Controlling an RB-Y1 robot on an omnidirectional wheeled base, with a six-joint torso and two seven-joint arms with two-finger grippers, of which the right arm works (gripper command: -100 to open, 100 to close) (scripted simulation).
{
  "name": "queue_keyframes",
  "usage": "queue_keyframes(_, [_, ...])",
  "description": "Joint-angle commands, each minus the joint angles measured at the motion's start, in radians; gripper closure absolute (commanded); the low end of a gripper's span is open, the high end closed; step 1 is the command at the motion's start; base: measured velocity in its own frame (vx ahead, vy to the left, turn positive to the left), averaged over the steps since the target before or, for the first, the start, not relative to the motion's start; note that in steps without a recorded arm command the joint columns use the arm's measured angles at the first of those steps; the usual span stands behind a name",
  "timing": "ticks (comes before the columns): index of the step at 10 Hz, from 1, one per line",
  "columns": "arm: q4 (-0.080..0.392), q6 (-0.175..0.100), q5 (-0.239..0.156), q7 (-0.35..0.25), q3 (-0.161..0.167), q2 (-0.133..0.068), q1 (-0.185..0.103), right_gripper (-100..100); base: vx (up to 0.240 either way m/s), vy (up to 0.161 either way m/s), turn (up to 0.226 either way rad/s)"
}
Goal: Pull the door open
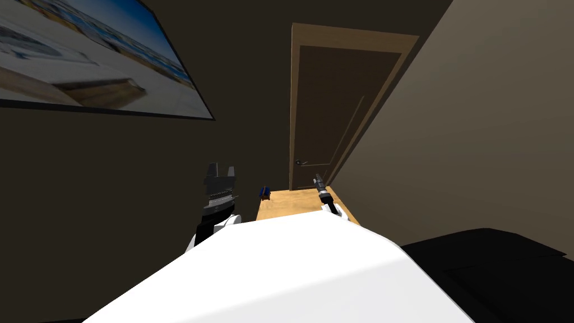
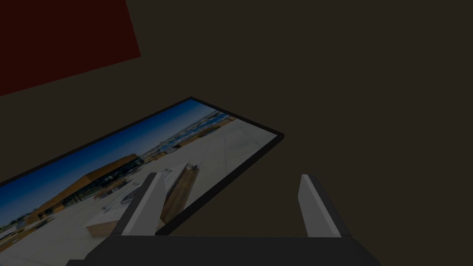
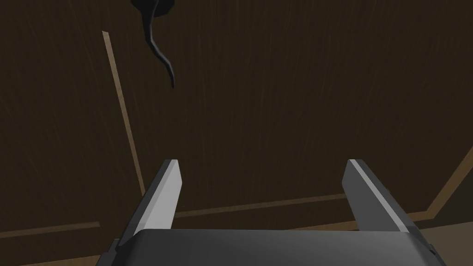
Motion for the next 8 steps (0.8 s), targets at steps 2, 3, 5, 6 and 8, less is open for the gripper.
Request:
queue_keyframes(2, [0.046,-0.006,0.012,-0.008,-0.004,-0.008,-0.013,-100,0.117,0.024,0.006])
queue_keyframes(3, [0.063,-0.007,0.016,-0.01,-0.005,-0.011,-0.018,-100,0.102,0.029,0.005])
queue_keyframes(5, [0.111,-0.011,0.028,-0.018,-0.009,-0.019,-0.033,-100,0.119,0.029,0.008])
queue_keyframes(6, [0.126,-0.013,0.032,-0.02,-0.01,-0.021,-0.038,-100,0.148,0.02,0.009])
queue_keyframes(8, [0.168,-0.016,0.043,-0.027,-0.013,-0.028,-0.05,-100,0.111,0.032,0.007])
